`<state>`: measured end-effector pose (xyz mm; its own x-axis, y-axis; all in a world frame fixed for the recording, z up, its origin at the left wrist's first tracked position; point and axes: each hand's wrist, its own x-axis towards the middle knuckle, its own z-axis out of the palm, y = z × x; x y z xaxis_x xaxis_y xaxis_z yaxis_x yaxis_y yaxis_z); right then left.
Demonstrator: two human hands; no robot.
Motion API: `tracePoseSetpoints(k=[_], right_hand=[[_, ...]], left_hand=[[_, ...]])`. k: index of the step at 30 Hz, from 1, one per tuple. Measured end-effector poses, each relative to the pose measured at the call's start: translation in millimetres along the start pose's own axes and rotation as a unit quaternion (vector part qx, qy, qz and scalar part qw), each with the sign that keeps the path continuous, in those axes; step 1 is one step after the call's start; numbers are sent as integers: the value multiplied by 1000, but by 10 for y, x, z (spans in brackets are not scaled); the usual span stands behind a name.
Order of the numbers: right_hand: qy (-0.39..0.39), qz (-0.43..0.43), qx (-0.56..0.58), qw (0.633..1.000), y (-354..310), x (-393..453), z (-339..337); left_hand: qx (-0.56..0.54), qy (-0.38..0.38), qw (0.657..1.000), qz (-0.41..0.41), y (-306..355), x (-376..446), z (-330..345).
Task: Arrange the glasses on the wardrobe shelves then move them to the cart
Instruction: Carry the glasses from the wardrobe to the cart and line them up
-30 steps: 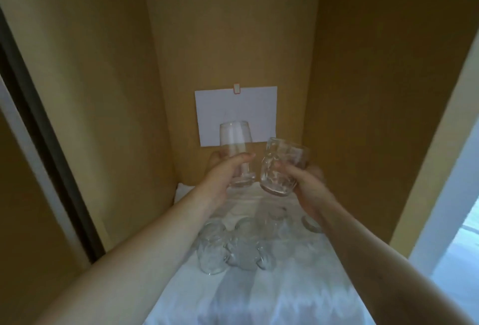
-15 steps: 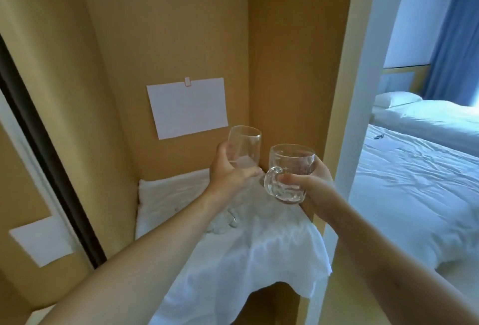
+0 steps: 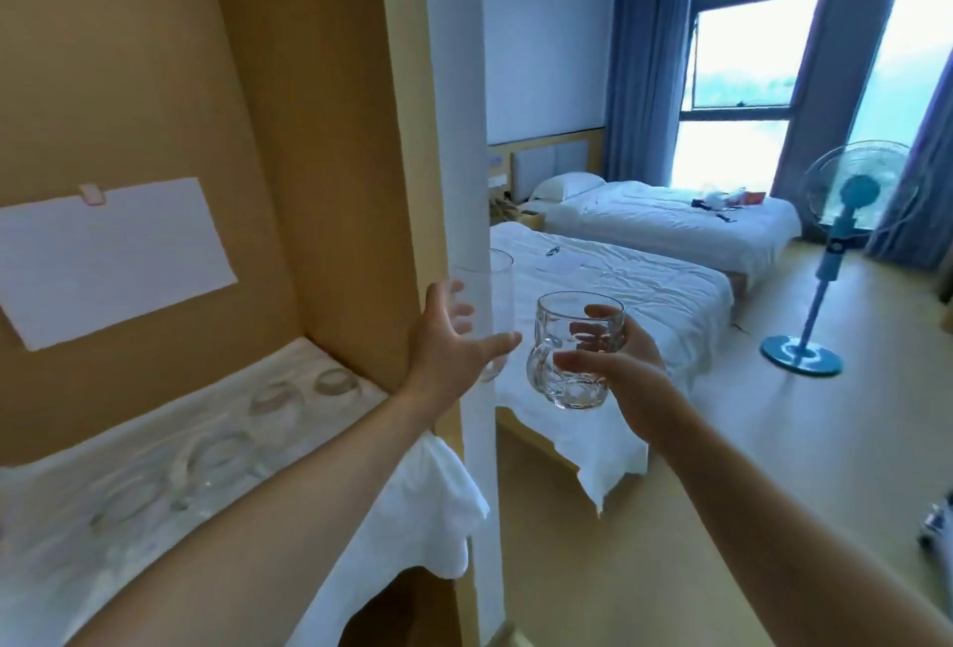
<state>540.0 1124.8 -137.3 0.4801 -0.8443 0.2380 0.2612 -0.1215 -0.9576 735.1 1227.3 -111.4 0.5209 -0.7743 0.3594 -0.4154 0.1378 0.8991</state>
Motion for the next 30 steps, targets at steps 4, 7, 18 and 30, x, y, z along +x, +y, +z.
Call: tracePoseSetpoints(k=[4, 7, 18, 30], right_hand=[[55, 2, -12, 998, -71, -59, -749], [84, 0, -14, 996, -136, -98, -1323], [198, -3, -57, 979, -248, -289, -3311], [307, 22, -85, 947, -287, -399, -4518]], left_hand=[[9, -38, 999, 11, 126, 108, 774], [10, -69, 998, 10, 217, 155, 1413], [-10, -171, 985, 23, 603, 215, 3552], [-61, -290, 955, 10, 577, 361, 5234]])
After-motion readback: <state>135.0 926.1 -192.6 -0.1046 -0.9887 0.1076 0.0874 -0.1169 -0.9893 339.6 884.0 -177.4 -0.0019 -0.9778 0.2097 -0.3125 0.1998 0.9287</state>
